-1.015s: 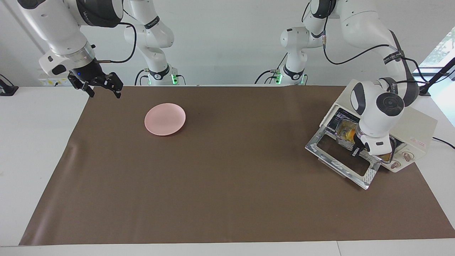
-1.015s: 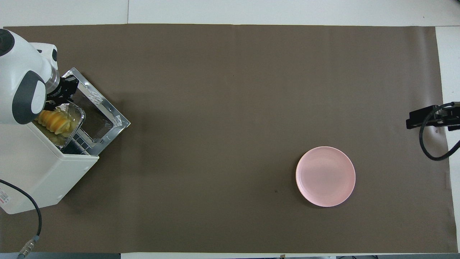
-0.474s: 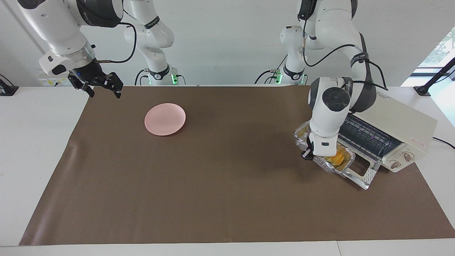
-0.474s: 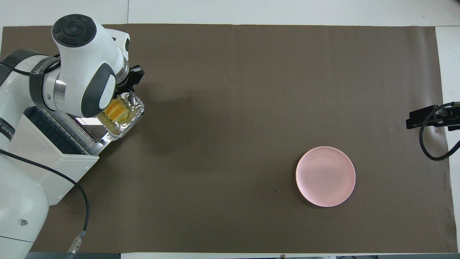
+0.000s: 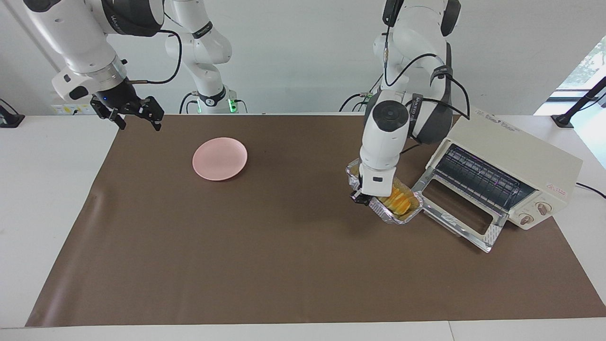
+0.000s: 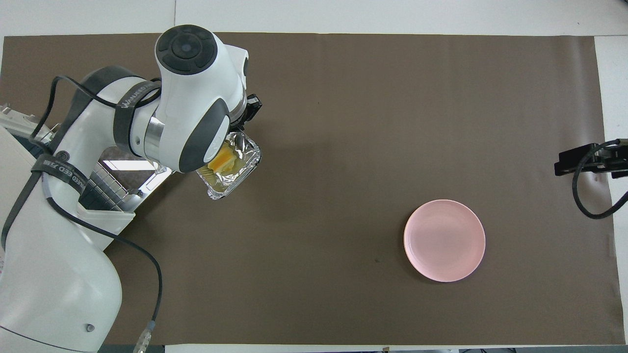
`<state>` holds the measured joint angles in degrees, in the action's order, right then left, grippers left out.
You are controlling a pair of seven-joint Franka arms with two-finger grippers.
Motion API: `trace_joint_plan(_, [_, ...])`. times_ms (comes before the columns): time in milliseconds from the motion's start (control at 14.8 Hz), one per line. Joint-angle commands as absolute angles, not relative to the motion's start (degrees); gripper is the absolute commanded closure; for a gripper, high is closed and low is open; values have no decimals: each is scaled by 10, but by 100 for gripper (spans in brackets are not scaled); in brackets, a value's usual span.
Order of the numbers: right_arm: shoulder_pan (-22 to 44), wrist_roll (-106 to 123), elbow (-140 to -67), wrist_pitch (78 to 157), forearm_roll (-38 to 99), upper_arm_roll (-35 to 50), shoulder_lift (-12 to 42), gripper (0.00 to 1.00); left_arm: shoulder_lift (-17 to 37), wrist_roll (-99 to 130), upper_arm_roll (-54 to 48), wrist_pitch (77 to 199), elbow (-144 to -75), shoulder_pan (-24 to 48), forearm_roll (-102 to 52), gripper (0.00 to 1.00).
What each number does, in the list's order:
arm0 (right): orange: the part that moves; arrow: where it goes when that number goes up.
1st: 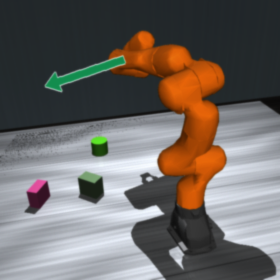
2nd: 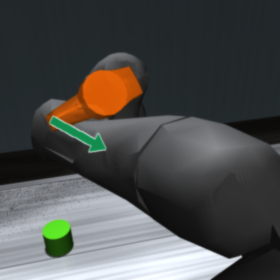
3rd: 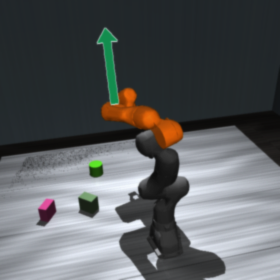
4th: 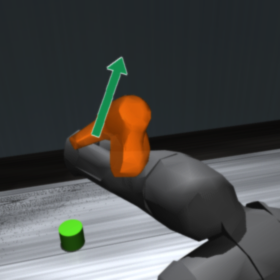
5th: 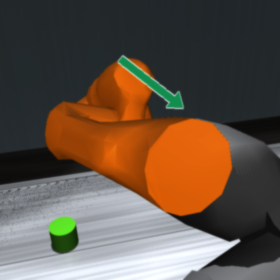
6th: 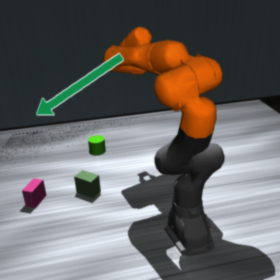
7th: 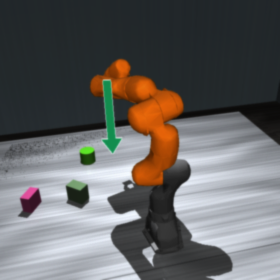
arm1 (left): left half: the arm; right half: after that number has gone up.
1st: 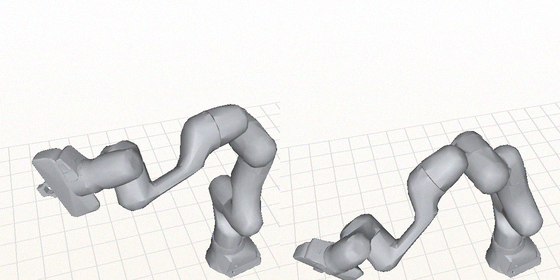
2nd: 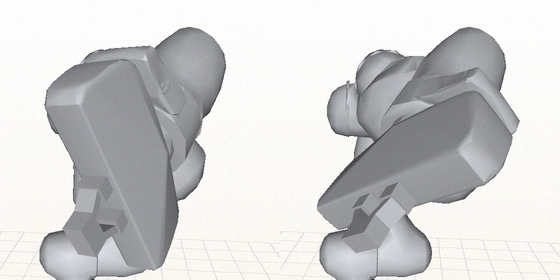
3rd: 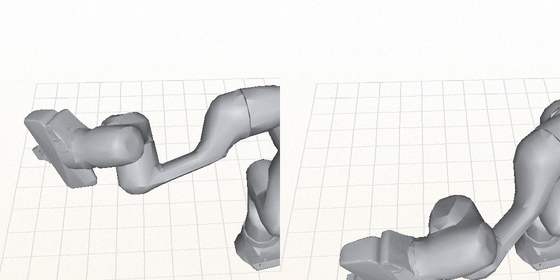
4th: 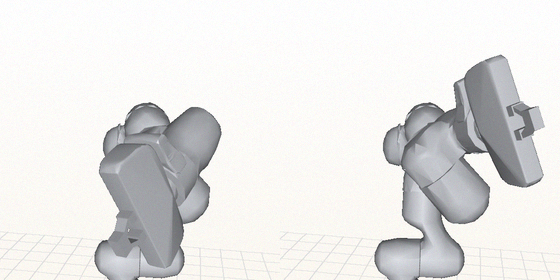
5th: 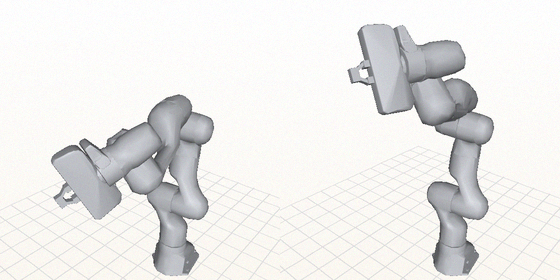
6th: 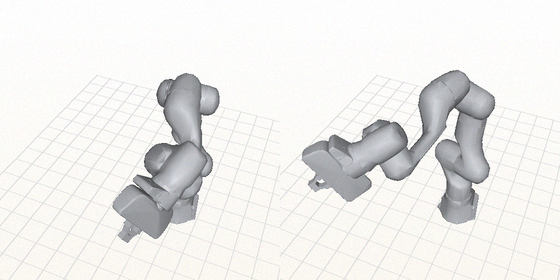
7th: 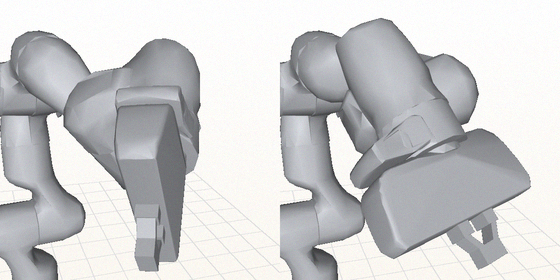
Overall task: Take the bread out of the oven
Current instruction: 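Pull the foil tray out of the oven with the left gripper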
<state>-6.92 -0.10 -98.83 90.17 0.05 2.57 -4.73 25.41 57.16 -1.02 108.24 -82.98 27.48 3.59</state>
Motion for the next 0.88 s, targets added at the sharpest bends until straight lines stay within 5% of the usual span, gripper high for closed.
trace_joint_plan(0, [-69,8,-990,897,-9,26,-50,0,263,566,-2,1067,-809,303,43,100])
trace_joint_plan(812, [-69,8,-990,897,-9,26,-50,0,292,257,-4,1151,-831,415,82,100])
